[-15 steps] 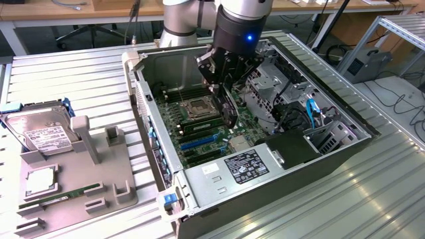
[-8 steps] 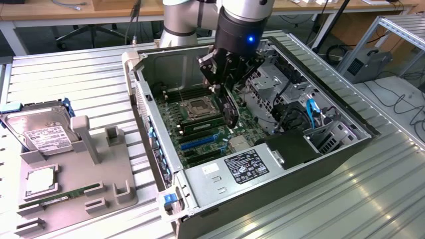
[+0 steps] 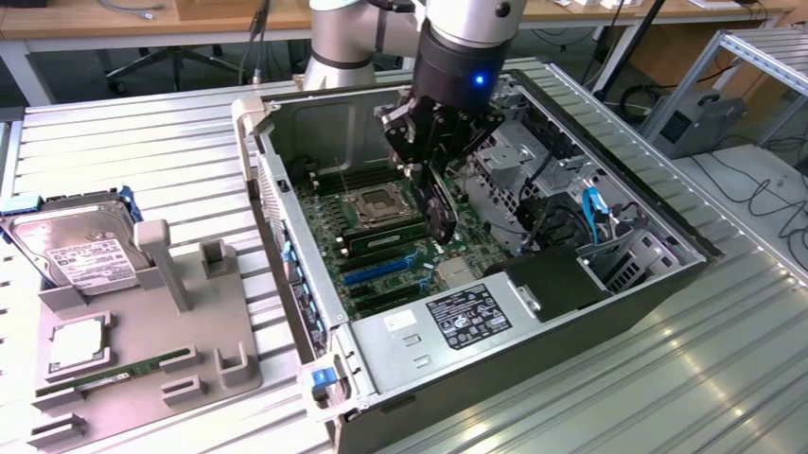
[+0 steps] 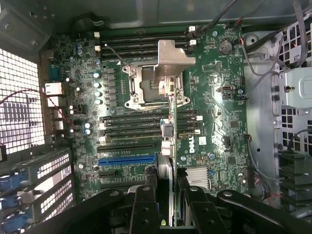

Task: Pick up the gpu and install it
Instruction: 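Pick up the gpu and move the gpu toward the slot, then insert the gpu into the slot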

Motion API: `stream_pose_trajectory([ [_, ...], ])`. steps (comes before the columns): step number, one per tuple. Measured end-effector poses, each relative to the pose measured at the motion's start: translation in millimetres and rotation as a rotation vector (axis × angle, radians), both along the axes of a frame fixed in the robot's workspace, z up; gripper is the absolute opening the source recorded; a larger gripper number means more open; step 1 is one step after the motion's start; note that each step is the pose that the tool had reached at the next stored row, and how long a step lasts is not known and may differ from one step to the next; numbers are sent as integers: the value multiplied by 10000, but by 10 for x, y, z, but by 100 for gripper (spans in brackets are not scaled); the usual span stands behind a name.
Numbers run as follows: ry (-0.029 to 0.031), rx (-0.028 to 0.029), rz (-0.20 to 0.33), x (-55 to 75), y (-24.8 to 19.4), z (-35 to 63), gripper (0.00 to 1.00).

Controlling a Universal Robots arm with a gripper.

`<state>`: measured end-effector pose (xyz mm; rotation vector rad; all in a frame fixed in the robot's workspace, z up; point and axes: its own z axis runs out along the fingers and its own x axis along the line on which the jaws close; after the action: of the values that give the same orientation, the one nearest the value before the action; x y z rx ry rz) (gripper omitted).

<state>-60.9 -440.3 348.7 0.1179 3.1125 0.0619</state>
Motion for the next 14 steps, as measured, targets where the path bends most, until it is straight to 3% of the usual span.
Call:
stream_pose_trajectory([
  [14,0,0,0,33,0,-20,26],
])
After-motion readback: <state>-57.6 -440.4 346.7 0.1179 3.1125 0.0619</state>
